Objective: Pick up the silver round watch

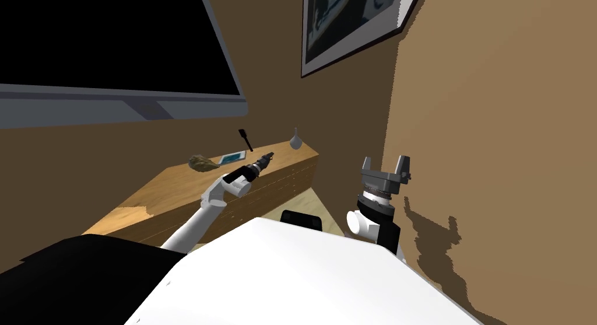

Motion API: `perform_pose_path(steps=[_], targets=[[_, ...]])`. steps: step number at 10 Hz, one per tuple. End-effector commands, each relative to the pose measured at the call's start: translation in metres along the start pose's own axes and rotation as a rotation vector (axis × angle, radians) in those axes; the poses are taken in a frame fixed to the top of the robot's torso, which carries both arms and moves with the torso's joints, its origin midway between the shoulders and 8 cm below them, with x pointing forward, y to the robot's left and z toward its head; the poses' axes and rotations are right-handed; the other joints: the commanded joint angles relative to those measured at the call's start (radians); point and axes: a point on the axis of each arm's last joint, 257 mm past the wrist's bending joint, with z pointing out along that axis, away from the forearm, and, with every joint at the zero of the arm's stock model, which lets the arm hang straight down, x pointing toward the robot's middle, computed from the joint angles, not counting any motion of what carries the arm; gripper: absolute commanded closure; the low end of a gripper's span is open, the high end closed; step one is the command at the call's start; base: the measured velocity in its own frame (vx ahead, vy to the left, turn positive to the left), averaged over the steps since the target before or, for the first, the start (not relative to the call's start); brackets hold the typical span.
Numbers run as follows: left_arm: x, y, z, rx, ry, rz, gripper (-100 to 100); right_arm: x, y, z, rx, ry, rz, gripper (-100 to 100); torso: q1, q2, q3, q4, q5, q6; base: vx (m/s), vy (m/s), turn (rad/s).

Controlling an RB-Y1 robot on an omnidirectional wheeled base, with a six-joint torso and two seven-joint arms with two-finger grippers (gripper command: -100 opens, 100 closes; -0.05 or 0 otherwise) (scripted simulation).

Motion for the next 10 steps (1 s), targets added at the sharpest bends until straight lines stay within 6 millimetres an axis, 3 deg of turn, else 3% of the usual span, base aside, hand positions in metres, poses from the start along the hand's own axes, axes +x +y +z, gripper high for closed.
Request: perform_pose_path(steps=[1,4,5,6,7,8,9,10], targets=[[-0.003,0.019,0.000,-0.066,0.019,0.034,-100,0.000,0.000,0.000,0.000,0.000,0.000,0,0.000,0.000,0.000,0.000,0.000,0.000,0.039,-0.027,-0.057],[-0.005,0.042,-0.001,-0.144,0.040,0.063,-100,0.000,0.000,0.000,0.000,0.000,0.000,0,0.000,-0.001,-0.001,0.000,0.000,0.000,0.041,-0.024,-0.048],[-0.009,0.059,-0.003,-0.200,0.053,0.091,-100,0.000,0.000,0.000,0.000,0.000,0.000,0,0.000,-0.001,0.000,0.000,0.000,0.000,0.053,-0.026,-0.065],[-0.009,0.062,-0.004,-0.209,0.055,0.091,-100,0.000,0.000,0.000,0.000,0.000,0.000,0,0.000,-0.002,-0.001,0.000,0.000,0.000,0.044,-0.021,-0.033],[-0.014,0.081,-0.008,-0.272,0.068,0.120,-100,0.000,0.000,0.000,0.000,0.000,0.000,0,0.000,-0.001,-0.001,0.000,0.000,0.000,0.054,-0.021,-0.087],[-0.013,0.082,-0.008,-0.274,0.069,0.120,-100,0.000,0.000,0.000,0.000,0.000,0.000,0,0.000,-0.002,-0.001,0.000,0.000,0.000,0.047,-0.013,-0.031],[-0.019,0.101,-0.013,-0.336,0.080,0.147,-100,0.000,0.000,0.000,0.000,0.000,0.000,0,0.001,-0.001,-0.001,0.000,0.000,0.000,0.066,-0.024,-0.064],[-0.019,0.101,-0.013,-0.340,0.081,0.147,-100,0.000,0.000,0.000,0.000,0.000,0.000,0,0.000,-0.002,-0.001,0.000,0.000,0.000,0.060,-0.016,-0.038]])
